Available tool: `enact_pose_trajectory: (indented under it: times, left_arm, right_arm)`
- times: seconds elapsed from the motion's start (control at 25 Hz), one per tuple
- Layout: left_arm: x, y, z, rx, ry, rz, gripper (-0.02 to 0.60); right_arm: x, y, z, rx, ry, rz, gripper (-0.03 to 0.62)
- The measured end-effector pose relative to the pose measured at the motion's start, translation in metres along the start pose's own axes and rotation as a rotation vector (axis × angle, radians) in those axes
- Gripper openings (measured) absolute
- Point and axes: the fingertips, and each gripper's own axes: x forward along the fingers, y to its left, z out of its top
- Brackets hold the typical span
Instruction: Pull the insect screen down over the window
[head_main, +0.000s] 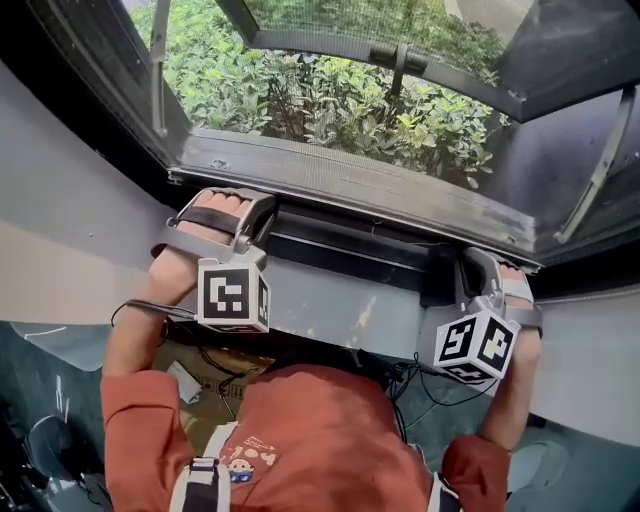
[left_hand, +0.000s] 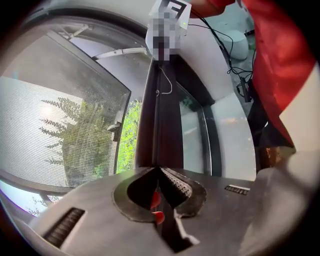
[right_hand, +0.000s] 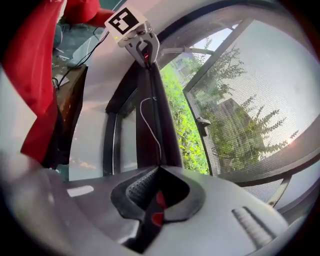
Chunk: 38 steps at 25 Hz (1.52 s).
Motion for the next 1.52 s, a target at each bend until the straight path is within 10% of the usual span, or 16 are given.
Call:
enact_pose_trajectory:
  times: [1.52]
  left_arm:
    - [-0.017,0.010,0.004,-0.146,-0.156,0.161,0.031]
  right_arm:
    - [-0.014,-0.013,0.002,0.196,-0.217,-0.129,0.101]
